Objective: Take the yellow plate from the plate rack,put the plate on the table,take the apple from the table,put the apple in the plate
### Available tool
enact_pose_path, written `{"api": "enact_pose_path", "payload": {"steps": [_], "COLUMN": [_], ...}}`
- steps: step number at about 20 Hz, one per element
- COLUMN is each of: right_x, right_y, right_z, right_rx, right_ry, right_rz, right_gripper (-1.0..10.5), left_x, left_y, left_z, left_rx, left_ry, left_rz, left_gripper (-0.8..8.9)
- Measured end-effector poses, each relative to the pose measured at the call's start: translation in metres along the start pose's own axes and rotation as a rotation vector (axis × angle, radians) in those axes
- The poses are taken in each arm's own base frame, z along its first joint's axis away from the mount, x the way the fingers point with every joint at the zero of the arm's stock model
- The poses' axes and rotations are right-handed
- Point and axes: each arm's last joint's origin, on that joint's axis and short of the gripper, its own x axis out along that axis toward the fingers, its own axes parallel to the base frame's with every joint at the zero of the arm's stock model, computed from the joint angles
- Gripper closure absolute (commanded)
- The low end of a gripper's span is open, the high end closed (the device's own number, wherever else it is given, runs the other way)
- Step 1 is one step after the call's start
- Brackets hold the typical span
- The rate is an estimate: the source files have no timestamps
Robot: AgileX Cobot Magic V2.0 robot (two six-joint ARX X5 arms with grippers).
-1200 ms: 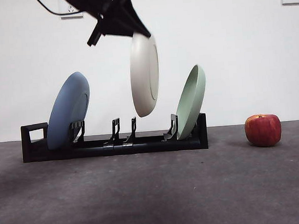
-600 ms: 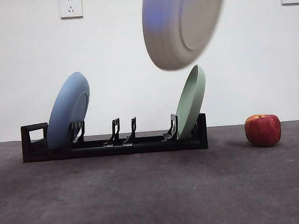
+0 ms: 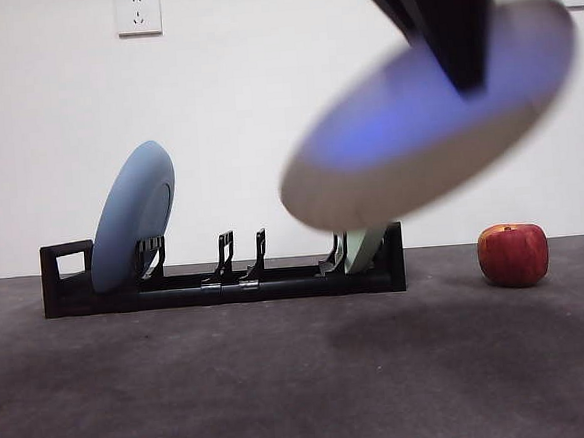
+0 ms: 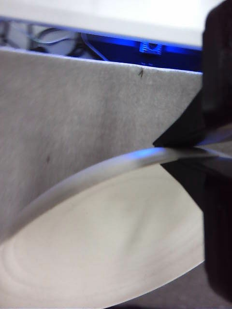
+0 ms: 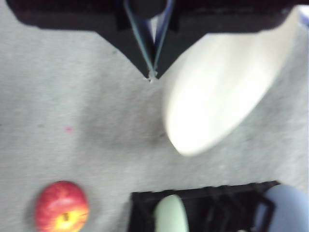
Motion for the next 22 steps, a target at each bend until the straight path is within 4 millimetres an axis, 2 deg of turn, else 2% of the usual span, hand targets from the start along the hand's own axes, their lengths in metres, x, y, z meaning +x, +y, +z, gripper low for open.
{"api": "enact_pose_path", "payload": {"steps": [3,5,8,12,14,17,22], "right_x": [0.0,0.0,0.0,0.0,0.0,0.001,0.003], "right_y": [-0.002,-0.002,-0.002,-0.002,-0.002,-0.003,-0.004], "right_z": [0.003,0.005,0.006,0.006,0.007,0.007,0.008], "right_rx": [0.022,0.031,0.036,0.039,0.038,0.038,0.042], "right_ry": [-0.031,-0.05,-0.065,-0.065,-0.068,-0.068,-0.059], "right_rz": [-0.061,-0.08,-0.08,-0.08,-0.08,-0.08,-0.08], "right_gripper": [9.5,9.5,9.5,9.5,9.5,9.5,9.5], "left_x": [0.042,0.062,0.086,0.107,0.111,0.115,0.132], "left_y": [-0.013,-0.014,-0.011,-0.003,0.001,0.002,-0.003], "left_z": [0.009,0.012,0.009,0.009,0.01,0.009,0.005], "left_rx": [0.102,0.128,0.138,0.143,0.144,0.157,0.181], "left_ry": [0.073,0.109,0.155,0.162,0.145,0.154,0.204], "left_rz": [0.06,0.123,0.123,0.133,0.143,0.144,0.134], "left_gripper": [8.23,8.23,8.23,8.23,8.23,8.23,8.22]}}
